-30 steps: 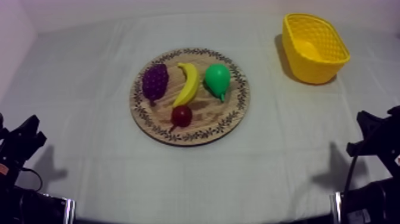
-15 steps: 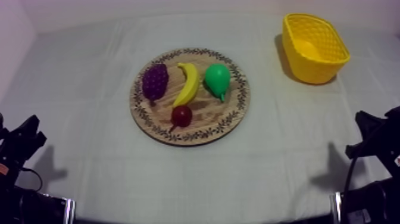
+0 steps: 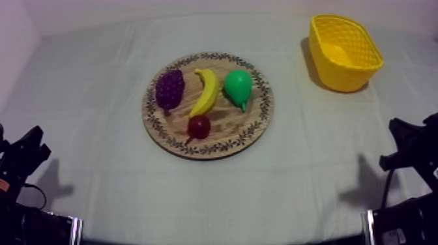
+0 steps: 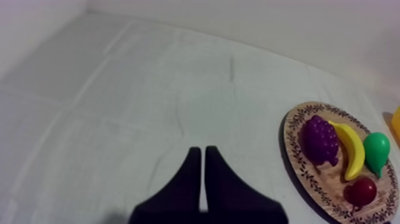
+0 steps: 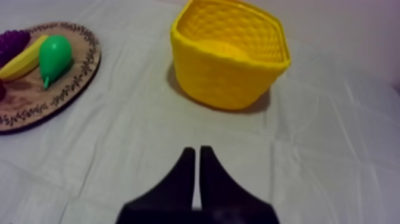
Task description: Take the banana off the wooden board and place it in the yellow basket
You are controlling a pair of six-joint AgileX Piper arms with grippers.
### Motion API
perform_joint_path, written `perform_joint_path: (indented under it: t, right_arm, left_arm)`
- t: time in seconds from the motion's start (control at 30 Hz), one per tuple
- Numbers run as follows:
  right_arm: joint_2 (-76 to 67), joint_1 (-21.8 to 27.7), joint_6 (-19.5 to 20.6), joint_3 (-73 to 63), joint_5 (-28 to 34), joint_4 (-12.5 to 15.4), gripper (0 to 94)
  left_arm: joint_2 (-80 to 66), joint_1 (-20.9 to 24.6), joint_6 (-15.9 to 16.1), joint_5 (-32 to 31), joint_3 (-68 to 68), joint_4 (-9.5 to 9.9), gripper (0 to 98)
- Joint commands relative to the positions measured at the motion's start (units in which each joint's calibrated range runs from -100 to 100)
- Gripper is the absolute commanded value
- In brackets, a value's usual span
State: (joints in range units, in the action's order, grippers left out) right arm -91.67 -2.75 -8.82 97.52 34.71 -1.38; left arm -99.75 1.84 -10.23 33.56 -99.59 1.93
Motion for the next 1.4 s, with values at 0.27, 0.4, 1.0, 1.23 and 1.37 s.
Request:
perform_joint_path:
  t: [0.27, 0.4, 1.0, 1.23, 1.37]
  right_arm:
    - [14.6, -1.2, -0.2, -17.2, 1.0, 0.4, 0.5]
    - [20.2, -3.0, 0.5, -25.2, 3.2, -0.9, 0.5]
    - [42.0, -15.6, 7.1, -60.6, 19.0, -8.6, 0.5]
    - [51.4, -21.0, 9.9, -70.2, 23.8, -11.3, 0.5]
    - [56.9, -24.4, 12.4, -74.9, 26.3, -13.0, 0.5]
  left_arm:
    - [0.0, 0.0, 0.0, 0.0, 0.0, 0.0, 0.0]
    - [0.0, 0.0, 0.0, 0.0, 0.0, 0.0, 0.0]
    - [0.0, 0.0, 0.0, 0.0, 0.0, 0.0, 0.0]
    - [0.0, 0.0, 0.0, 0.0, 0.0, 0.0, 0.0]
    - [0.0, 0.0, 0.0, 0.0, 0.0, 0.0, 0.0]
